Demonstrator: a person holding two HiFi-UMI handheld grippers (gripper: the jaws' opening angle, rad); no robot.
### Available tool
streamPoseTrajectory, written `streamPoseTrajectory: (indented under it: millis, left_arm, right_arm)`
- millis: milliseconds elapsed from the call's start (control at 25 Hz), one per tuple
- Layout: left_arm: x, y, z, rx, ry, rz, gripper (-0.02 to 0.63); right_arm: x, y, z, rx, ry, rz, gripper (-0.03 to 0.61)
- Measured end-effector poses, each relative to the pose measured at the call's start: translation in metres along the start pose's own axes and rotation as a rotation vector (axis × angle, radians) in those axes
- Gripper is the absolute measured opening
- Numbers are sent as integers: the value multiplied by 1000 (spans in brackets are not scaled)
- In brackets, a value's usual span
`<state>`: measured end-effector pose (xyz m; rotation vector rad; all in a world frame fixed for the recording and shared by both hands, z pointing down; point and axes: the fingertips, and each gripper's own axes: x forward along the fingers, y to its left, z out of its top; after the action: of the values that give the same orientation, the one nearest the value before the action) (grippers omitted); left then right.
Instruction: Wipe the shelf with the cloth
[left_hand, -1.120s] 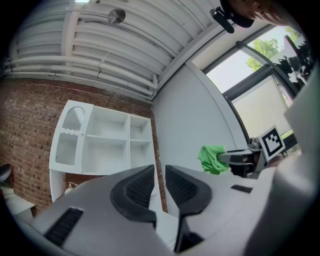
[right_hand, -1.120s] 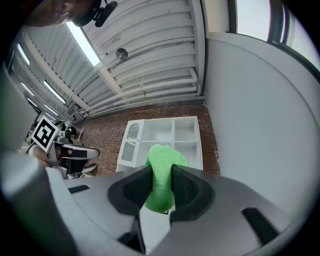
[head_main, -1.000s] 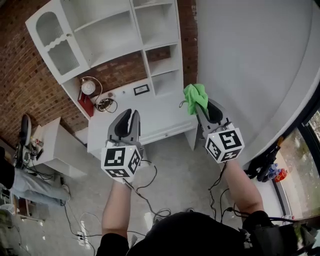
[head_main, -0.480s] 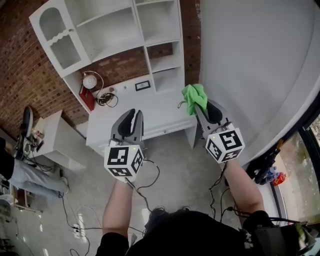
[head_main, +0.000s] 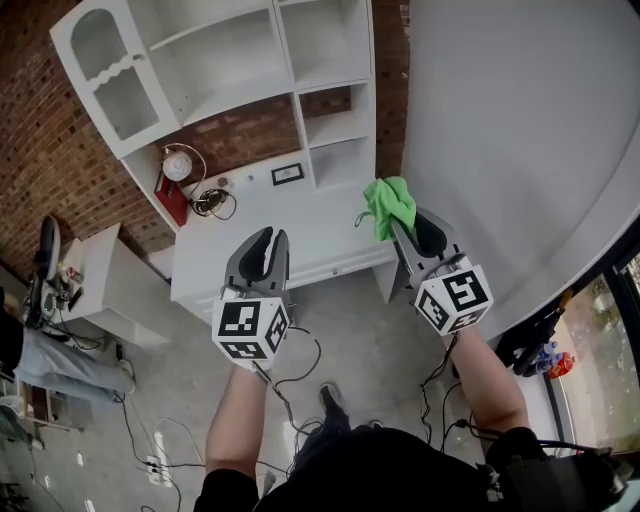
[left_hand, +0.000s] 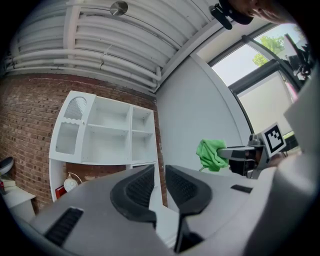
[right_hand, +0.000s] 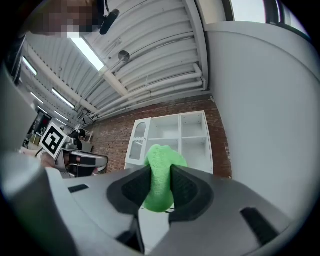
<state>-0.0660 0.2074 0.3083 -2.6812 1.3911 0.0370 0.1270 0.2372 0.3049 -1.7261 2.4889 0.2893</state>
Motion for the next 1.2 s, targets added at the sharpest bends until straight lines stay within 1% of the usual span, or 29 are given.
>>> streamPoseTrajectory:
  millis: [200, 360, 520, 640, 720, 880, 960, 1080, 1200]
  left_arm:
    - [40, 45, -4, -35, -29, -26, 69]
    - [78, 87, -13, -56, -38, -37, 69]
    - [108, 119, -25, 17, -38, -40, 69]
    - [122, 137, -32, 1, -40, -62, 69]
    - [130, 147, -35, -2, -40, -63, 69]
    - [139, 160, -36, 35, -46, -55, 69]
    - [143, 164, -35, 32, -47, -54, 69]
    - [153, 168, -35, 29, -47, -51, 69]
    - [167, 168, -35, 50, -44, -41, 69]
  right_arm:
    - [50, -10, -1, -40, 16, -34, 100]
    - [97, -14, -6, -61, 21, -44, 100]
    - [138, -13, -21, -101, 50, -55, 100]
    - [162, -12, -30, -109, 66, -65, 100]
    - [175, -11, -32, -116, 73, -68, 100]
    - [188, -15, -32, -126, 67, -79, 100]
    - [192, -18, -32, -126, 60, -85, 100]
    - [202, -27, -32, -144, 51, -98, 99]
    - [217, -42, -31, -156, 33, -93, 100]
